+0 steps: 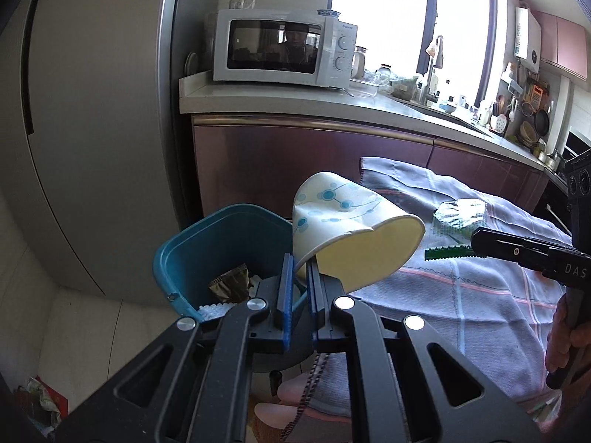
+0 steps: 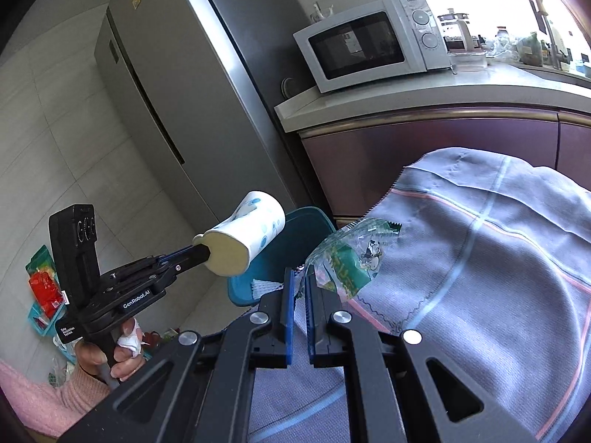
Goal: Collect trash
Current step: 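Carry paper cup and wrapper to the teal bin and open both tools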
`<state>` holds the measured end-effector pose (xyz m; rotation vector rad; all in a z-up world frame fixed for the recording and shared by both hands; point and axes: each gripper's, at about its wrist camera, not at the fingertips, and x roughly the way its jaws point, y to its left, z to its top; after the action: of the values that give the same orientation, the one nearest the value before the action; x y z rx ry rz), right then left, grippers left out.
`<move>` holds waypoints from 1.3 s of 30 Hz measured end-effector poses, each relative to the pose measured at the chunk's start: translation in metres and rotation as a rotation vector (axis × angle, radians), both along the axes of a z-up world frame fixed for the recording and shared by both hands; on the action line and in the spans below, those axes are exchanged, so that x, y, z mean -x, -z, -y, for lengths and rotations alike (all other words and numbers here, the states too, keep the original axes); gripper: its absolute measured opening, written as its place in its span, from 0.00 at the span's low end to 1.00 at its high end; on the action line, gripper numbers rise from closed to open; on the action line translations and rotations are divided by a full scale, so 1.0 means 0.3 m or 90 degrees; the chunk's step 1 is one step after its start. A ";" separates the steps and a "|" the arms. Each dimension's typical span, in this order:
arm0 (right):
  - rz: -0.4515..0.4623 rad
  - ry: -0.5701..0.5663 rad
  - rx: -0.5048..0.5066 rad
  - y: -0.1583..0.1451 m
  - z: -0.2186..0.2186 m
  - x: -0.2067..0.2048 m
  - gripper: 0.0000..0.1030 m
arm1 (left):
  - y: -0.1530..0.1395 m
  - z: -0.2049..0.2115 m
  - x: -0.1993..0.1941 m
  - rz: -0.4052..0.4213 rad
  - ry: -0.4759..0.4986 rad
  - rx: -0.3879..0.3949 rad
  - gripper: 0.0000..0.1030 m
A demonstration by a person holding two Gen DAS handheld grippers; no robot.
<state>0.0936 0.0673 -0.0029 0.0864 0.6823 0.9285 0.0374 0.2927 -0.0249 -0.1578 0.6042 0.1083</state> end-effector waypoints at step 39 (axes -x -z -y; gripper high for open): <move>-0.010 -0.089 0.083 0.049 -0.332 -0.121 0.04 | 0.124 -0.220 -0.122 -0.051 -0.103 -0.003 0.07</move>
<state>0.1299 0.1669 -0.0175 -0.0711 0.7687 1.0155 0.0739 0.3586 -0.0620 -0.1982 0.6707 0.2741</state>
